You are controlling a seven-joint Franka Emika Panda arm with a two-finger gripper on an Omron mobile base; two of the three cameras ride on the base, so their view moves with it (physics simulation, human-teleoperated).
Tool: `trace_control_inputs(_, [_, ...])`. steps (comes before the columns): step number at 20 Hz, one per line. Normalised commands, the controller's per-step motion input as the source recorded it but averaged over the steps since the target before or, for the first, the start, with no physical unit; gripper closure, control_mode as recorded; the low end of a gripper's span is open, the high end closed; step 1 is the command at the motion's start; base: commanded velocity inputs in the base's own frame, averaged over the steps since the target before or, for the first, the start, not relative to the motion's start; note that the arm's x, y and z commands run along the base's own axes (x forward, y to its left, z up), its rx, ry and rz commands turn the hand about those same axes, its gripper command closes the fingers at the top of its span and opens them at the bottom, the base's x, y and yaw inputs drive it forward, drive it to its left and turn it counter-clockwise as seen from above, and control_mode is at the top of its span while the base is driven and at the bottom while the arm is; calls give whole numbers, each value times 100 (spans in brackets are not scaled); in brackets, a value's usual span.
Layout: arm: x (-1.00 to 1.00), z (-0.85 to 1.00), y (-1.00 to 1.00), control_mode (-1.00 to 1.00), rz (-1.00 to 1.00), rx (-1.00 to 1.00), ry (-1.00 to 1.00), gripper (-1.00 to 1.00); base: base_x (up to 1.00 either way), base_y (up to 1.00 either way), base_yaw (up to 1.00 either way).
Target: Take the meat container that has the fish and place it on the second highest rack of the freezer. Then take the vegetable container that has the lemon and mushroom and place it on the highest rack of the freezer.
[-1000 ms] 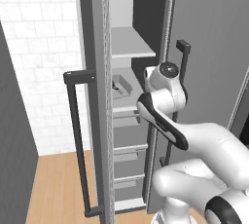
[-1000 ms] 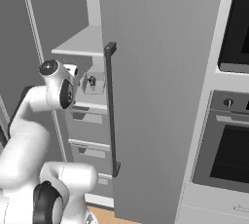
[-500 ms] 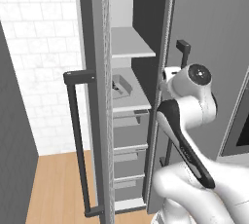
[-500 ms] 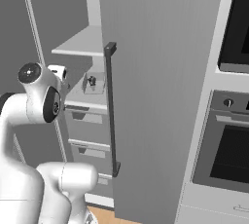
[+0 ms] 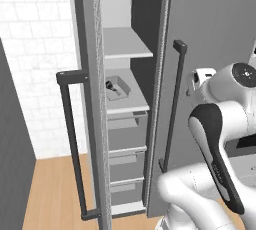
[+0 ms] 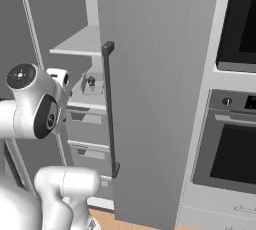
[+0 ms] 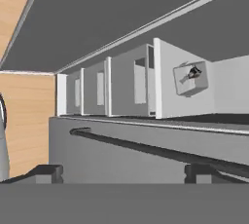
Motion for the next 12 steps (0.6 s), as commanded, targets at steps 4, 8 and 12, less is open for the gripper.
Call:
trace_control_inputs(4, [0, 0, 0, 100, 0, 0, 0, -100, -45, -85, -12])
trace_control_inputs(8, [0, 0, 0, 100, 0, 0, 0, -100, -7, -100, -9])
trace_control_inputs(12, [0, 0, 0, 100, 0, 0, 0, -100, 4, -100, -3])
